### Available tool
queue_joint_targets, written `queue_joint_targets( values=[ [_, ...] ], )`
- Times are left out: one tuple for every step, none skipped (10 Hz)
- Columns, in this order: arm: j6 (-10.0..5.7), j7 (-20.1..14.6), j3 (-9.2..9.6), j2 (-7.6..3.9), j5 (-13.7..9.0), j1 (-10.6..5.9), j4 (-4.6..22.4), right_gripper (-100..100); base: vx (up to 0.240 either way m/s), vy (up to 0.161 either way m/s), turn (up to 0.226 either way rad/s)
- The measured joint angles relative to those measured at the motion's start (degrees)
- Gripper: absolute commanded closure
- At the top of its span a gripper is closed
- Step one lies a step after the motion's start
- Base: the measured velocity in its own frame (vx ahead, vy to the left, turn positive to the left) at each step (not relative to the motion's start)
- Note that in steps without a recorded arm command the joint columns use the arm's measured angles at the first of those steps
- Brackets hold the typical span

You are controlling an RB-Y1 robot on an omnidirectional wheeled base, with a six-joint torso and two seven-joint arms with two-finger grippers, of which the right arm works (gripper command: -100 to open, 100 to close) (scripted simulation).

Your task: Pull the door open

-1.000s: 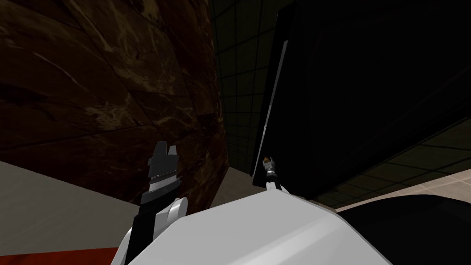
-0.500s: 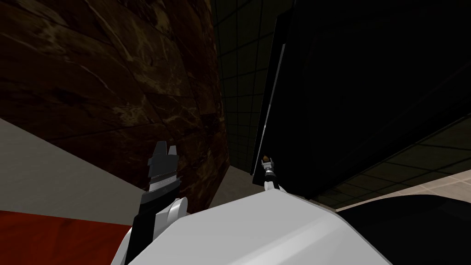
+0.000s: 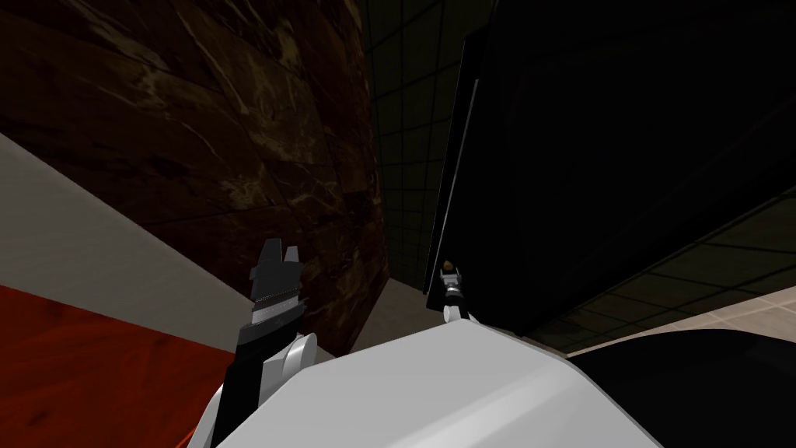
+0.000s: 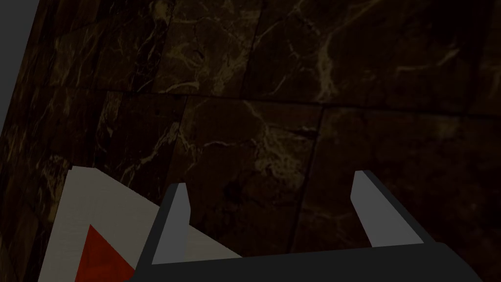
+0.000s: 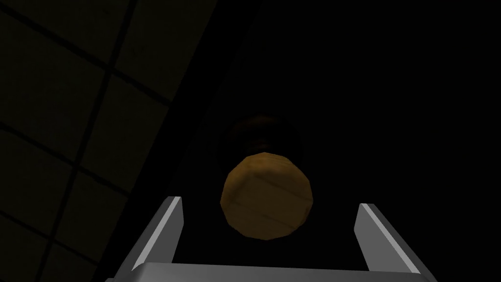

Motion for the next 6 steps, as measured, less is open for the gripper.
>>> queue_joint_targets(
  values=[
    [-0.02, -1.1, 0.07, 0.13, -0.3, -0.09, 0.1, -100, -0.054, 0.0, 0.036],
    [0.02, -2.5, 0.16, 0.43, -0.9, -0.23, 0.0, -100, -0.074, -0.01, 0.066],
    [0.11, -4.2, 0.31, 0.76, -1.6, -0.33, -0.1, -100, -0.059, -0.017, 0.023],
    [0.09, -5.4, 0.38, 0.93, -2.0, -0.45, 0.0, -100, -0.064, -0.012, 0.036],
    [0.14, -6.9, 0.47, 1.18, -2.6, -0.58, -0.1, -100, -0.077, -0.014, 0.058],
    [0.02, -8.6, 0.61, 1.42, -3.2, -0.93, 0.3, -100, -0.051, -0.008, 0.018]
  ],
)
